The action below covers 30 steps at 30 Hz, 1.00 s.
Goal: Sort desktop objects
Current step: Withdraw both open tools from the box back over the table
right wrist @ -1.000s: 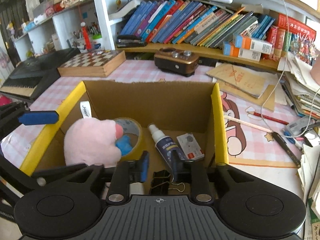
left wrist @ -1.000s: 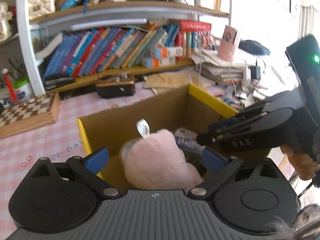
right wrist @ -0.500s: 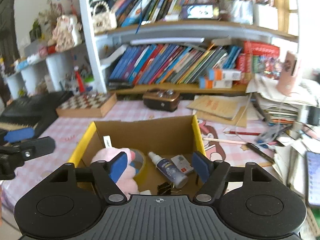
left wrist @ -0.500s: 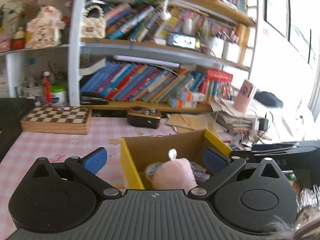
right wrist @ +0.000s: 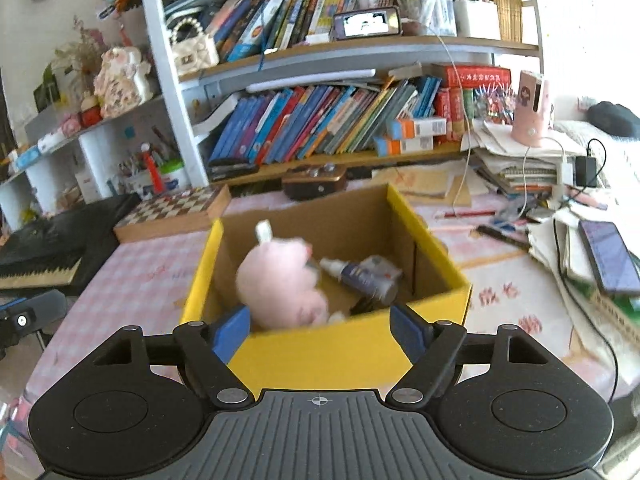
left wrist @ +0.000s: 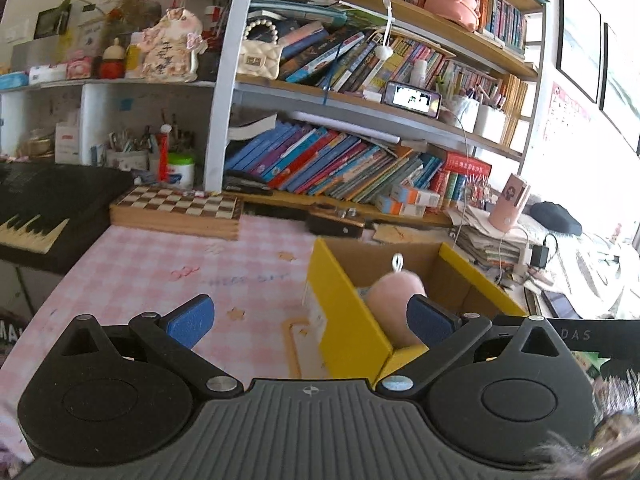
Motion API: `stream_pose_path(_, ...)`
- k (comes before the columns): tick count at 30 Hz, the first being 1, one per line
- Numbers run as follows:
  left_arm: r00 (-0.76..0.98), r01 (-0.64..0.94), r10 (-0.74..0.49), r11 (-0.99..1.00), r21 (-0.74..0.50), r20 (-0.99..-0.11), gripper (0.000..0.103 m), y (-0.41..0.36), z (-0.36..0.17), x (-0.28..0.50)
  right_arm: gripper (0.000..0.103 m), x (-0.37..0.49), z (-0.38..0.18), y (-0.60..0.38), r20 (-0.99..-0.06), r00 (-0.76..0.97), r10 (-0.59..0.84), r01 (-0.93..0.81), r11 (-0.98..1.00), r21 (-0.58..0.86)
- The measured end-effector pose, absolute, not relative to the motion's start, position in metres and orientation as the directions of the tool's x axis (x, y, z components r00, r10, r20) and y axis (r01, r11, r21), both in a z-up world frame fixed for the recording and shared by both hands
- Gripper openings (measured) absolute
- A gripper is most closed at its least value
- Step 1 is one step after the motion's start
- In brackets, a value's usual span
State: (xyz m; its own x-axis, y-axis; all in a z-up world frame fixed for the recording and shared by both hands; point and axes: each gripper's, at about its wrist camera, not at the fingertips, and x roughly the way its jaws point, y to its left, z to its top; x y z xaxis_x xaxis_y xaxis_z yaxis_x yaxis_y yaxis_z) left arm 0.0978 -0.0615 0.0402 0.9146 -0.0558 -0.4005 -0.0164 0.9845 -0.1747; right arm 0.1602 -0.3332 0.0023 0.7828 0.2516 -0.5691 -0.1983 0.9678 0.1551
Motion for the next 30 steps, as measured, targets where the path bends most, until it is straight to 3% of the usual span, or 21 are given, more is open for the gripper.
stream_pose_path(14,0.888,-0.030,-0.055,0.984,-0.177,-0.457,0.103,-0.039,0.015,0.014,0.083,0.068,-0.017,-0.291,-0.608,0.756,0.242,-0.219,0.969,0.114)
stream_pose_path(30,0.831,-0.056,-0.038,0.987,-0.151,-0.555,0.103,-0.027,-0.002,-0.026,0.088,0.017,-0.026,-0.267,-0.636,0.736,0.232,-0.233,0.969,0.084)
